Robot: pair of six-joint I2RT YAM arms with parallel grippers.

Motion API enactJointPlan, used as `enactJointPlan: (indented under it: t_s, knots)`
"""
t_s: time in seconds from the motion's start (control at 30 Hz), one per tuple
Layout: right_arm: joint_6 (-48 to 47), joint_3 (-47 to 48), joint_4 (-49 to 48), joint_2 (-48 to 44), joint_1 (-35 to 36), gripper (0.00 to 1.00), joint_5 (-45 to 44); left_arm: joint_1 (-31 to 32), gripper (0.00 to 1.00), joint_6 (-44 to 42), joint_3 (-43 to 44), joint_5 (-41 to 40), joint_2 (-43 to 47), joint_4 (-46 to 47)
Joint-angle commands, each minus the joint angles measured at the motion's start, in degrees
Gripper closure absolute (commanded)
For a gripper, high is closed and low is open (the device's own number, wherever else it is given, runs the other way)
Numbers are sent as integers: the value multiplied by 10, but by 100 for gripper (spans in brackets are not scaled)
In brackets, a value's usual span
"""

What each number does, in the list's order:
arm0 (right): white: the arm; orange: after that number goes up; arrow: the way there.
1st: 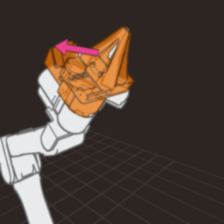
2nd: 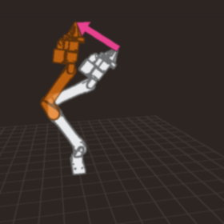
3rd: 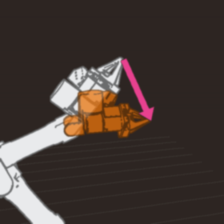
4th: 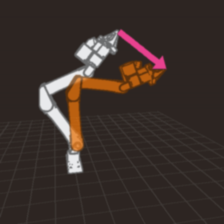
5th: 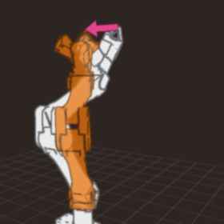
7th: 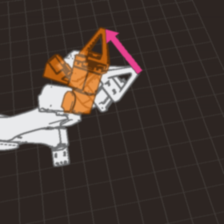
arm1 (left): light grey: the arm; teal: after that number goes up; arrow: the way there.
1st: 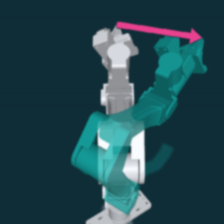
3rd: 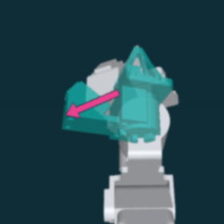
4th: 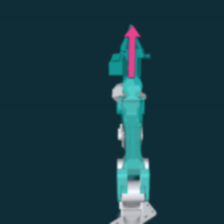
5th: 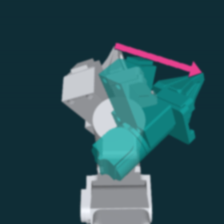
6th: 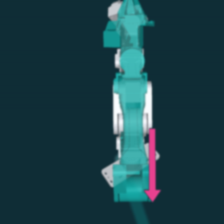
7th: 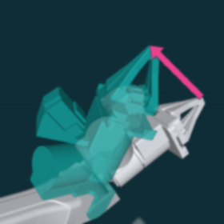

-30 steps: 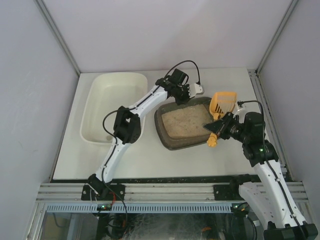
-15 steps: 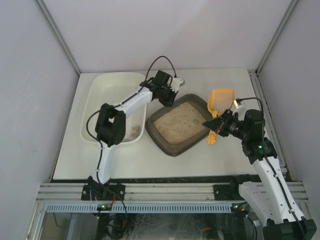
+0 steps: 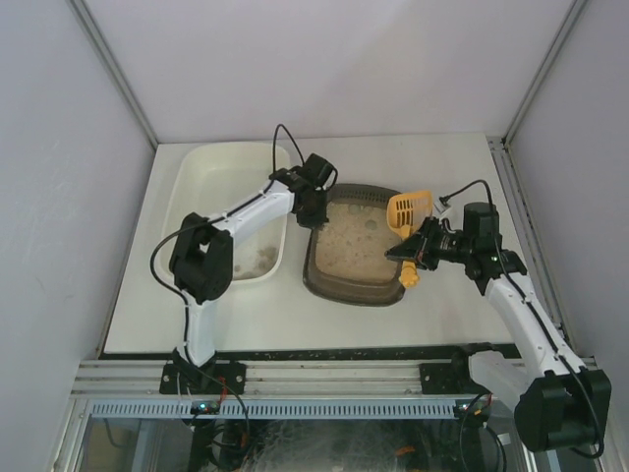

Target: Clean the litter box

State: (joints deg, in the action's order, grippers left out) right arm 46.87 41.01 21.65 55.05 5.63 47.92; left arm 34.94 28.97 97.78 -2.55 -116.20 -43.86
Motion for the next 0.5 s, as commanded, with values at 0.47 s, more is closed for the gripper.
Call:
enactJointPlan:
  t_s: [0.47]
  knots:
    - [-171,202,322,188,76,100,-103,103,74,408,-201,-75,167,112]
